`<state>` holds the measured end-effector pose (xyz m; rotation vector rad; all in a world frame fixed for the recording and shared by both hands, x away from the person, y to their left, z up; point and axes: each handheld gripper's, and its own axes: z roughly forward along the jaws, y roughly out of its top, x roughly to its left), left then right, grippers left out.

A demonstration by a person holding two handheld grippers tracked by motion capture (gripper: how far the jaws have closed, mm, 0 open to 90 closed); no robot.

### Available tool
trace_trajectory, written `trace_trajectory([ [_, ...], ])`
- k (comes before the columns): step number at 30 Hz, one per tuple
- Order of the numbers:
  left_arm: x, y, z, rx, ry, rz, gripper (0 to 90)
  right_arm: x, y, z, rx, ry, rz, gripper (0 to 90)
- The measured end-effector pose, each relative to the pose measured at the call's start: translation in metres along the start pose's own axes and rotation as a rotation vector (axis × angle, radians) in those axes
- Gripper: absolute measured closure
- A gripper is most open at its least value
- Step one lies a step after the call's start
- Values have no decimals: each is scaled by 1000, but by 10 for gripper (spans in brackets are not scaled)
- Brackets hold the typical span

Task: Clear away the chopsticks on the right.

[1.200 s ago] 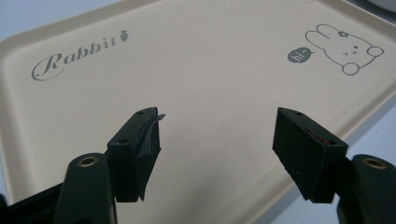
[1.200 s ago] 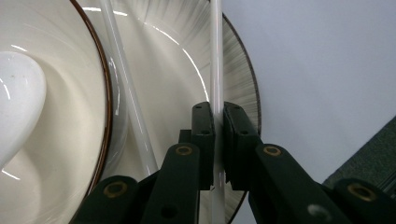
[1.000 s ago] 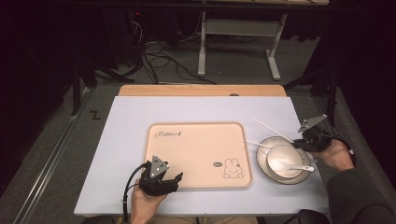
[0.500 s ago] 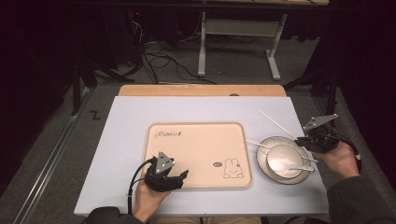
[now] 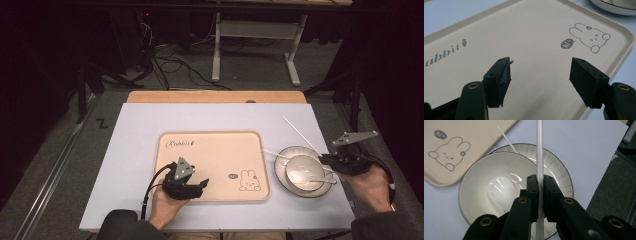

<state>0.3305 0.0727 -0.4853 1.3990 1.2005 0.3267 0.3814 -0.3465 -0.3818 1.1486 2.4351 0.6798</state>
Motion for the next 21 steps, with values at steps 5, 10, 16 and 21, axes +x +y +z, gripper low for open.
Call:
trace_trajectory([
  [5,-1,2,5,7,-13,-13,332,16,-5,-8,2,2,48,858],
  [10,-3,2,11,19,-27,-9,322,33,-8,-15,-11,11,61,858],
  [16,-5,2,14,28,-33,-6,311,56,-8,-18,-16,24,50,857],
  [21,-5,3,16,34,-34,-8,300,73,-5,-13,-16,46,46,857],
])
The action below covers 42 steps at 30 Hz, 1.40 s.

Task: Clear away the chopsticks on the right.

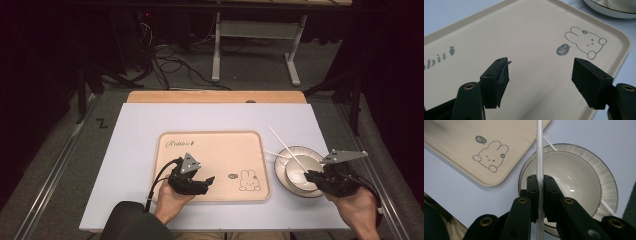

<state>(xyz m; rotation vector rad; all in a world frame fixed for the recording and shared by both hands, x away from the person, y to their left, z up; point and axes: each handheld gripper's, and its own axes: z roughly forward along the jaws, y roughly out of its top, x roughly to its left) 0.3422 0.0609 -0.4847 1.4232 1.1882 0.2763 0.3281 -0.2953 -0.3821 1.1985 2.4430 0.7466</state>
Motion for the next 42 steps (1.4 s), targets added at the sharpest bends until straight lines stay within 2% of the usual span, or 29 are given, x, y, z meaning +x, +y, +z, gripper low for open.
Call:
trace_trajectory([
  [5,0,-1,0,3,6,-1,285,11,3,9,5,17,-2,857],
  [7,-1,0,-1,-4,7,-3,279,19,7,20,16,24,-2,857],
  [11,0,0,-2,-5,9,-2,272,24,11,29,20,43,-7,857],
  [18,2,0,-9,-22,20,-14,262,36,28,55,50,81,-28,857],
  [34,7,-3,-25,-49,58,-30,247,48,56,101,115,121,-43,856],
  [37,8,-4,-28,-57,65,-39,246,48,59,107,121,123,-36,856],
  [38,9,-4,-30,-49,70,-29,246,48,60,110,124,130,-34,856],
  [42,9,-6,-33,-52,81,-31,245,49,65,121,149,129,-28,856],
])
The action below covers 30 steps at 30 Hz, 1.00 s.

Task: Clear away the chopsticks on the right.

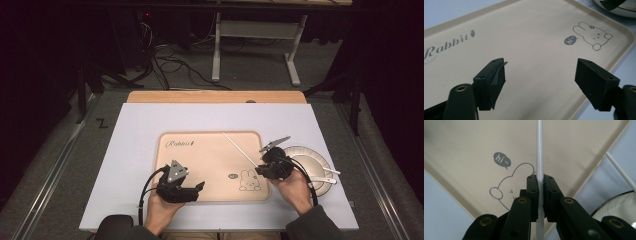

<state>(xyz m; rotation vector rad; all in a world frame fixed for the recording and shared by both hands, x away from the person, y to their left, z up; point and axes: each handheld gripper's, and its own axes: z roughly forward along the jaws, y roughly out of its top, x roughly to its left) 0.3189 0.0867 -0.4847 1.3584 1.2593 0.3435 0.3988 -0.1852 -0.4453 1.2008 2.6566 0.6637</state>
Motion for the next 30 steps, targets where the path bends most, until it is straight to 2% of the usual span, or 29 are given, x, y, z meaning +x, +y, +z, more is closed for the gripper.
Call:
trace_trajectory([
  [7,1,-2,-3,-5,14,3,246,2,9,19,44,-11,7,855],
  [16,-3,-1,-7,-35,4,25,256,1,13,36,81,-33,15,854],
  [27,-4,-1,-2,-26,-1,37,260,5,12,41,117,-66,10,846],
  [30,-5,-1,-1,-26,-4,36,262,6,11,42,111,-55,31,845],
])
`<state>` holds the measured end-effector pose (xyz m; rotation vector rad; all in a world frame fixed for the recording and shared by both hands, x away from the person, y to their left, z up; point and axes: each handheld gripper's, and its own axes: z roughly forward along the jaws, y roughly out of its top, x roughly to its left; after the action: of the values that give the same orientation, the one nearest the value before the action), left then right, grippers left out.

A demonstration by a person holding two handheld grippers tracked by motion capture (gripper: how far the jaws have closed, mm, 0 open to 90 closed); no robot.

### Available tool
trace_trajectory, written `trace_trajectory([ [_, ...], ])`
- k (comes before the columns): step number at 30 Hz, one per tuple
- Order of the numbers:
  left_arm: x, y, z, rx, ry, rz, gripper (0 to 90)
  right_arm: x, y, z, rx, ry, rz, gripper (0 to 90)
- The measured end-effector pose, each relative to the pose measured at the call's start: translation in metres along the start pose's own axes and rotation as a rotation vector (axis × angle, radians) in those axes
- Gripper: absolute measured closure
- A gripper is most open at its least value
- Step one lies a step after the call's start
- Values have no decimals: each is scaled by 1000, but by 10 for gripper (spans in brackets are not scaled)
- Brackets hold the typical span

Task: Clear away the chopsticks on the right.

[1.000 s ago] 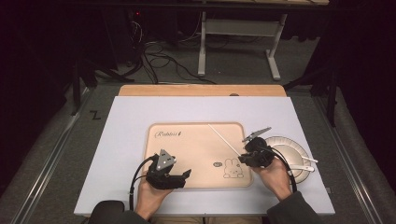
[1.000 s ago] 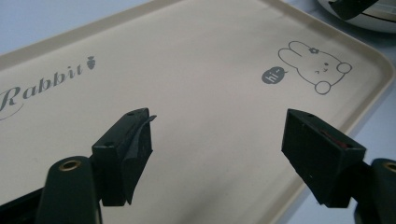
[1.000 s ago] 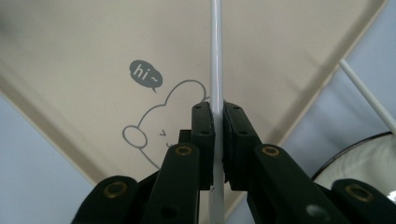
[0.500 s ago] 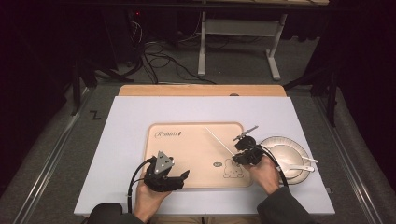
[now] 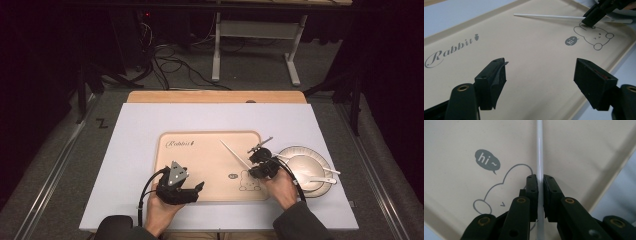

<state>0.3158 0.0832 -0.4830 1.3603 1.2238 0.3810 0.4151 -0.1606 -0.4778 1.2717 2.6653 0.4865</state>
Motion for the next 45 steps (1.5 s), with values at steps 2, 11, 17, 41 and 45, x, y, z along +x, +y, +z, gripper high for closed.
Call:
trace_trajectory([
  [2,-1,0,2,1,-8,7,262,0,0,1,2,0,-16,830],
  [11,-4,2,7,-3,-30,12,266,1,0,1,14,-40,-14,831],
  [17,-4,2,8,4,-33,24,268,2,0,1,15,-47,-7,838],
  [41,-4,1,8,0,-31,28,272,-4,-6,-7,-31,-81,-9,676],
  [45,-4,0,7,0,-27,22,272,-2,-9,-15,-53,-64,-20,670],
])
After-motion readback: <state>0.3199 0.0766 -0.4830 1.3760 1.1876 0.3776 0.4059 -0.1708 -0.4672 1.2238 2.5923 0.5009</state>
